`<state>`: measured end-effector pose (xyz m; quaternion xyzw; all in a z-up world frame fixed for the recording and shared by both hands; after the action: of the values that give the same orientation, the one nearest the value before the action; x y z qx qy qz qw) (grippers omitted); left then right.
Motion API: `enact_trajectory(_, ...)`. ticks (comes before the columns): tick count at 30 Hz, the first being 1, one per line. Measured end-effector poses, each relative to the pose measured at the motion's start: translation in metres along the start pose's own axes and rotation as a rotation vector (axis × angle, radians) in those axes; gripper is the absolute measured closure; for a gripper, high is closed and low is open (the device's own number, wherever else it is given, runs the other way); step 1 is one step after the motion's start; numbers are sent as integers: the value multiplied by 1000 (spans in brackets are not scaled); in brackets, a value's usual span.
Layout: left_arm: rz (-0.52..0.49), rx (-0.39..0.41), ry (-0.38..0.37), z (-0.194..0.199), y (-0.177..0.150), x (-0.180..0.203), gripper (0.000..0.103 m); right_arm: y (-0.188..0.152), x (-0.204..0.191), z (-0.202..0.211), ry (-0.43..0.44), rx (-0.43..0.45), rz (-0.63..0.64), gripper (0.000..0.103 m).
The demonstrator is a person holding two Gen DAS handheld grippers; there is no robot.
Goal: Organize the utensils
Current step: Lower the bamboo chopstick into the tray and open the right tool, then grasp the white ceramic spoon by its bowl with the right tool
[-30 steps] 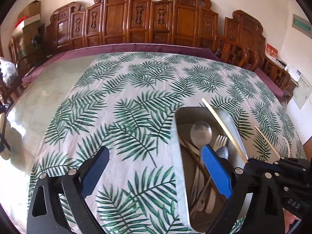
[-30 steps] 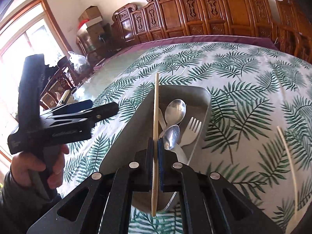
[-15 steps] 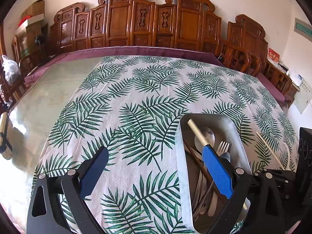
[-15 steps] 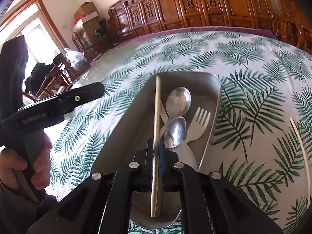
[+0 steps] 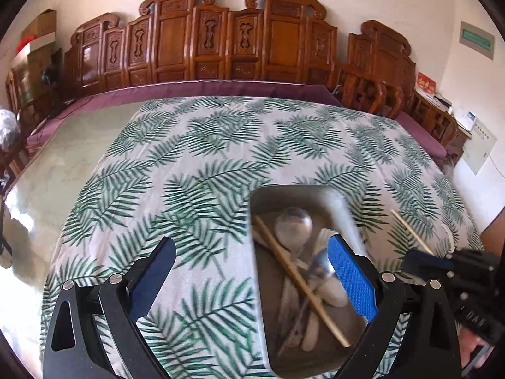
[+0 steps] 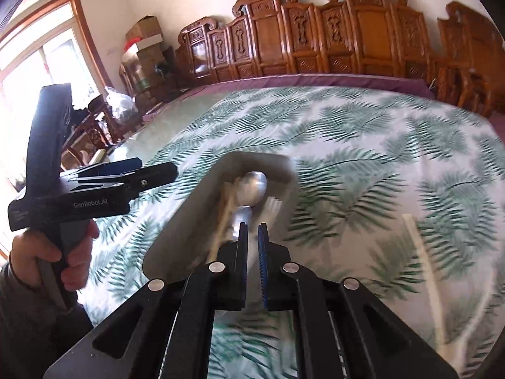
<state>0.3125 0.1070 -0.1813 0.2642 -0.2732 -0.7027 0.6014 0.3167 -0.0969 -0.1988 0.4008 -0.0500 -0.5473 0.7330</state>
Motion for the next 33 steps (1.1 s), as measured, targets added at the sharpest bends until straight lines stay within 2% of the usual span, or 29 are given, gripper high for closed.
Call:
enact_trajectory(6,-40,28,-41,7,7,33,10,-8,42,42,-117,26,23,93)
enact_trajectory(8,-71,36,-51,10,9,49,10,-13,60,53,-154,28,17,85)
enact_trajectory(13,-131,58,-86,19,12,80,10,-25,105,86,-267,30,-13,81)
enact_trajectory(16,-149,57,-124,19,11,99,10,-33,127,97,-316,32,-45,72)
enact_trajectory(18,-174,54,-135,18,10,111,10,-37,141,98,-343,21,-71,65)
enact_trajectory(21,-203,44,-150,16,5,127,10,-46,160,93,-380,-1,-110,62)
enact_trajectory(26,-263,26,-171,13,-7,156,10,-64,179,76,-392,-45,-181,61)
enact_trajectory(33,-327,3,-195,11,-22,185,10,-81,185,61,-412,-110,-196,62)
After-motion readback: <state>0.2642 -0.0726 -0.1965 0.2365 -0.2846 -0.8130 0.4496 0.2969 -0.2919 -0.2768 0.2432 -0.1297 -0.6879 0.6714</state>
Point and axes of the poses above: each gripper's, at about its wrist camera, not at the fingertips, and z roughly against the way its jaws point, x to its right, y to its top, the point moved 2 cm from there along -z, roughly the way its jaws point, and after that the axes turned 10 degrees about -z, right-handed, at the moved point
